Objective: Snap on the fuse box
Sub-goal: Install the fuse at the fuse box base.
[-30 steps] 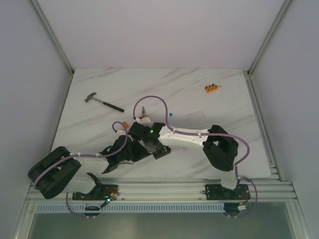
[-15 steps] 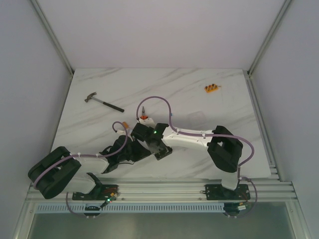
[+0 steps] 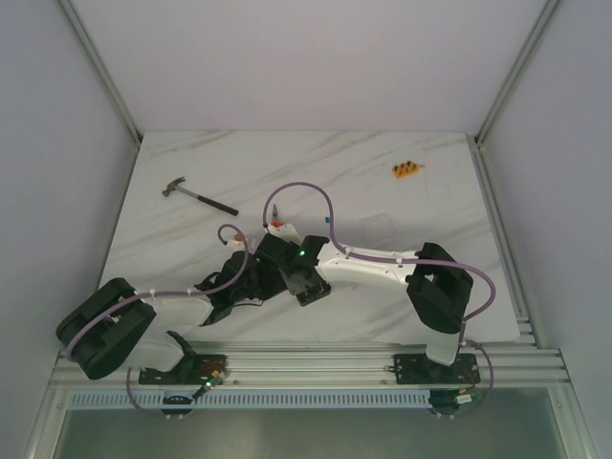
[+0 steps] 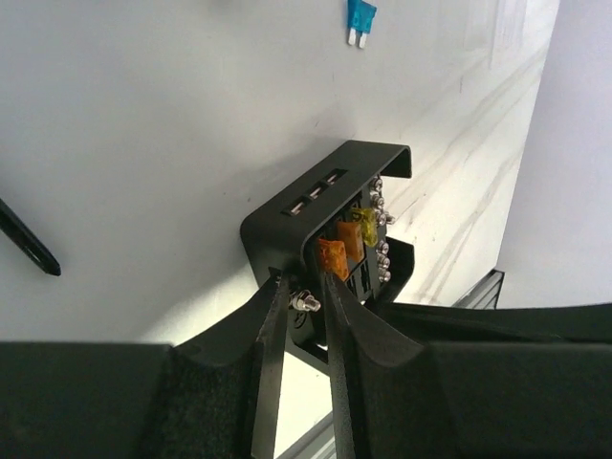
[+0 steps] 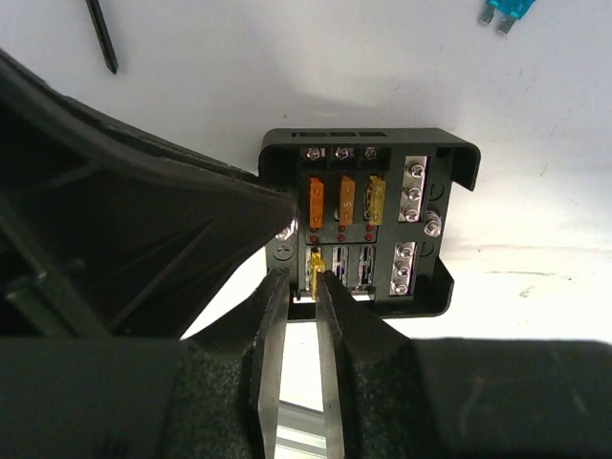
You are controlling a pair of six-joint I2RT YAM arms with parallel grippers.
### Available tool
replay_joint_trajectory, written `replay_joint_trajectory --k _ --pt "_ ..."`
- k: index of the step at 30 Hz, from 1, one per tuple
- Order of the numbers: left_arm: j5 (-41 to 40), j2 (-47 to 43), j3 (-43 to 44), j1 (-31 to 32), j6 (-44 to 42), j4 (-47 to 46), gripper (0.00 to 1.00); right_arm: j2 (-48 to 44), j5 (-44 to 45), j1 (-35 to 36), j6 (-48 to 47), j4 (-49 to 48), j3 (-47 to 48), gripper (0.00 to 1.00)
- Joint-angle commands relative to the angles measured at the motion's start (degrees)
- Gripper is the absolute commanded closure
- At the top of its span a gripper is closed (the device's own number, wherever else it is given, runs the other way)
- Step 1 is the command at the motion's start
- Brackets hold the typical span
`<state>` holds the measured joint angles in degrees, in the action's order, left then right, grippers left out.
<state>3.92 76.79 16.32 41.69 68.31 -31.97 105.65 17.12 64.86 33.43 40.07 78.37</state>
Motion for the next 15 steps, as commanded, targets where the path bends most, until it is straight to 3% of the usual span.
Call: replay_joint_trajectory --k 1,15 --pt "-1.47 2.16 1.36 0.14 -0.37 2.38 0.69 -2.22 0.19 -0.19 1.17 -0.54 -1.21 0.74" --pt "0.29 7.23 1.71 0.40 1.05 2.61 0.72 -0.62 -1.73 -1.83 2.25 0.16 -2.02 0.74"
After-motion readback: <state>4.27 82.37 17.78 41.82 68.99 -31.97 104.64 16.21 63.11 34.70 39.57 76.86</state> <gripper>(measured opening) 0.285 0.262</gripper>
